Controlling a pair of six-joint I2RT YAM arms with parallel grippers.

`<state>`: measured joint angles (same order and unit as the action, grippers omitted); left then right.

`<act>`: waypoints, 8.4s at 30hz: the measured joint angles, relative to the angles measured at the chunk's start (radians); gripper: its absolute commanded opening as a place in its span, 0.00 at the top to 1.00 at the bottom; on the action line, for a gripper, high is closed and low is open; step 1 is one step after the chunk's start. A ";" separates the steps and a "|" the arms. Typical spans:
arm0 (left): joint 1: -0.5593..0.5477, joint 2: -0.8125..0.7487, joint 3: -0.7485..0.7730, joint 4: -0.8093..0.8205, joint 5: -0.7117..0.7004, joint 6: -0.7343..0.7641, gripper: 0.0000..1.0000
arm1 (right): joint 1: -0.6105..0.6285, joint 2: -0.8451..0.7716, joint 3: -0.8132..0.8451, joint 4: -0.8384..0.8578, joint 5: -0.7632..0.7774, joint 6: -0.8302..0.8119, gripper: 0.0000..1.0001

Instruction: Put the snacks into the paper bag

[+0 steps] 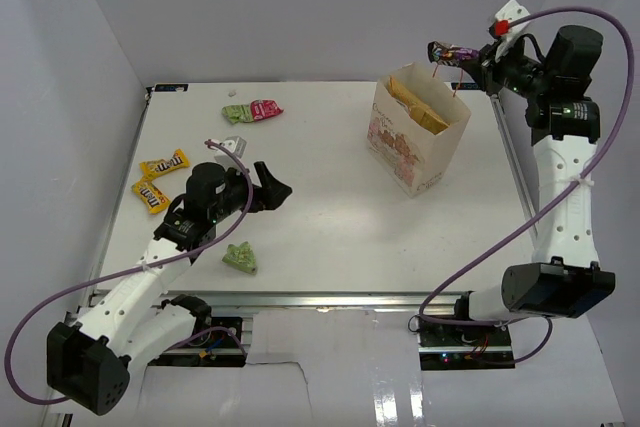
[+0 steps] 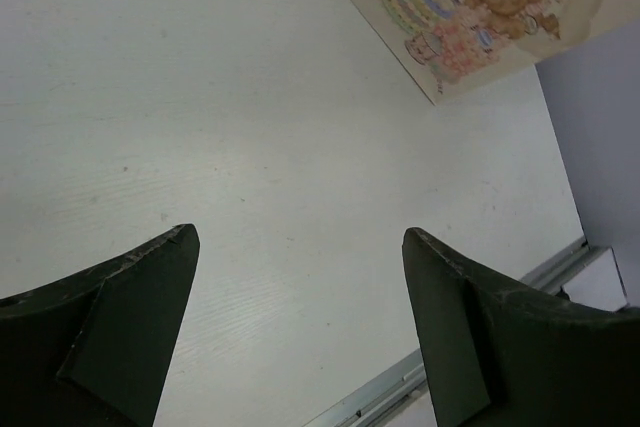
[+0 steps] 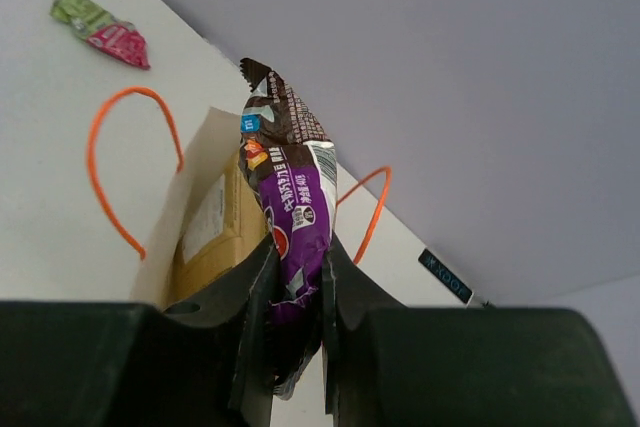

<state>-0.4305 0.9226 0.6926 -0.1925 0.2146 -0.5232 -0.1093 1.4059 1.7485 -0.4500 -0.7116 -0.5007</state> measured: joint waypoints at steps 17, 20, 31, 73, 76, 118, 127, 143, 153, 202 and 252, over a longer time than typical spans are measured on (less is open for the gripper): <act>0.000 -0.094 -0.119 -0.080 -0.222 -0.190 0.07 | 0.287 0.070 -0.208 0.259 0.678 0.054 0.85; 0.000 -0.115 -0.137 -0.113 -0.268 -0.247 0.07 | 0.286 0.085 -0.224 0.275 0.714 0.052 0.82; 0.000 -0.047 -0.126 -0.310 -0.412 -0.470 0.06 | 0.301 0.094 -0.307 0.274 0.747 0.032 0.28; 0.001 0.598 0.147 -0.799 -0.507 -0.680 0.80 | 0.198 -0.296 -0.442 -0.038 0.080 -0.046 0.11; 0.001 0.565 0.144 -0.741 -0.464 -0.625 0.91 | 0.199 -0.337 -0.438 -0.058 -0.072 -0.068 0.15; -0.103 0.821 0.422 -0.058 0.106 -0.754 1.00 | 1.001 0.143 -0.662 0.254 0.887 0.598 0.61; -0.099 0.821 0.420 -0.027 0.090 -0.760 0.95 | 0.998 0.162 -0.660 0.302 0.902 0.557 0.92; -0.038 0.731 0.295 0.122 0.195 -0.735 0.23 | 0.727 0.089 -0.658 0.220 0.326 0.278 0.92; 0.121 0.589 0.352 0.103 0.084 -0.459 0.02 | 0.660 -0.158 -0.526 0.132 0.231 0.071 0.92; 0.307 1.270 1.061 -0.231 -0.327 -0.566 0.02 | 0.128 -0.232 -0.436 -0.009 0.045 0.034 0.10; 0.357 1.023 0.593 0.097 -0.266 -0.005 0.78 | 0.214 -0.375 -0.507 -0.363 -0.327 -0.346 0.13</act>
<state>-0.0738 1.9461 1.2854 -0.0952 -0.0517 -0.5285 0.1051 1.0306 1.2415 -0.8131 -1.0389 -0.8463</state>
